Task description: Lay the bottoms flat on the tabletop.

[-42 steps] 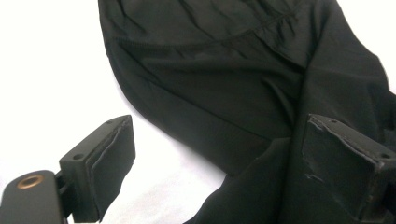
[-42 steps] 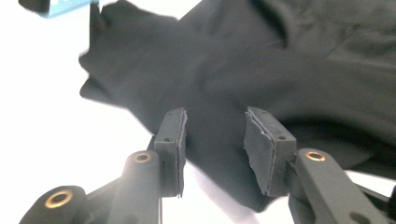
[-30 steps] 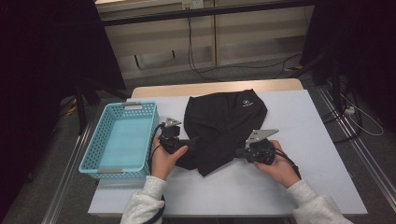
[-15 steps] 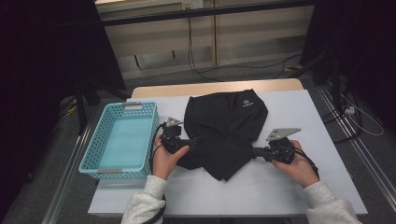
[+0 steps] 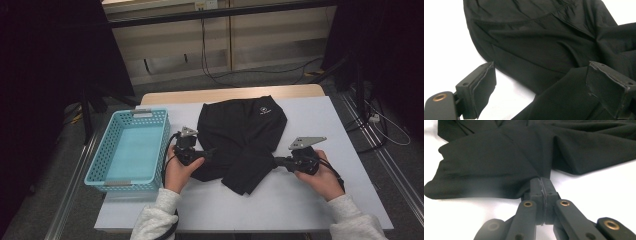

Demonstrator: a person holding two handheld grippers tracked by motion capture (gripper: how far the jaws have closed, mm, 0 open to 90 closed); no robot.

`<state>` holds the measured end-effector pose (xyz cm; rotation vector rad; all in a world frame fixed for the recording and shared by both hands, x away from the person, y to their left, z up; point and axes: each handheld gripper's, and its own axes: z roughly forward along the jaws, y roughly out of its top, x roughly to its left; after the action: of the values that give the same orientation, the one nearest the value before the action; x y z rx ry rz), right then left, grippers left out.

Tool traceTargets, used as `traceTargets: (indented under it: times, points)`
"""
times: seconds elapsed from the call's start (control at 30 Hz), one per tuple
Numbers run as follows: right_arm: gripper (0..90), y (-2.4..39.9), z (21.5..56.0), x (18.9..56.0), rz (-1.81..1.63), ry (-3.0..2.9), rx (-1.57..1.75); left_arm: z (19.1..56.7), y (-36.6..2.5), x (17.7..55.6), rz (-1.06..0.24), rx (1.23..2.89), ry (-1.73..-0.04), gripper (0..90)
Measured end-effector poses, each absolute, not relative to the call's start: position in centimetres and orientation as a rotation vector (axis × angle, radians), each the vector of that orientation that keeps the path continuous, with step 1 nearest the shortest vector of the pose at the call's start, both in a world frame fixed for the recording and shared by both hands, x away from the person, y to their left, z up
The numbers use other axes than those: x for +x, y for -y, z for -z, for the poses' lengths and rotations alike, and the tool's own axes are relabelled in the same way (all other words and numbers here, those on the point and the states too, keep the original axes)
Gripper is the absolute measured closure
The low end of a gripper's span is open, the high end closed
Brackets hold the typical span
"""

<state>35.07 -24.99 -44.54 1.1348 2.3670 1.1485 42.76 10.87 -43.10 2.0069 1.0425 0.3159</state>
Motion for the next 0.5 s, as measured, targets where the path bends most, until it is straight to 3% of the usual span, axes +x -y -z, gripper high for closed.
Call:
traceTargets:
  times: [0.5]
  points:
    - [87.8,27.9,44.0,34.5,-1.156,-2.278,1.201,43.5,-10.6,42.8,-0.316,2.017,-1.042,9.9]
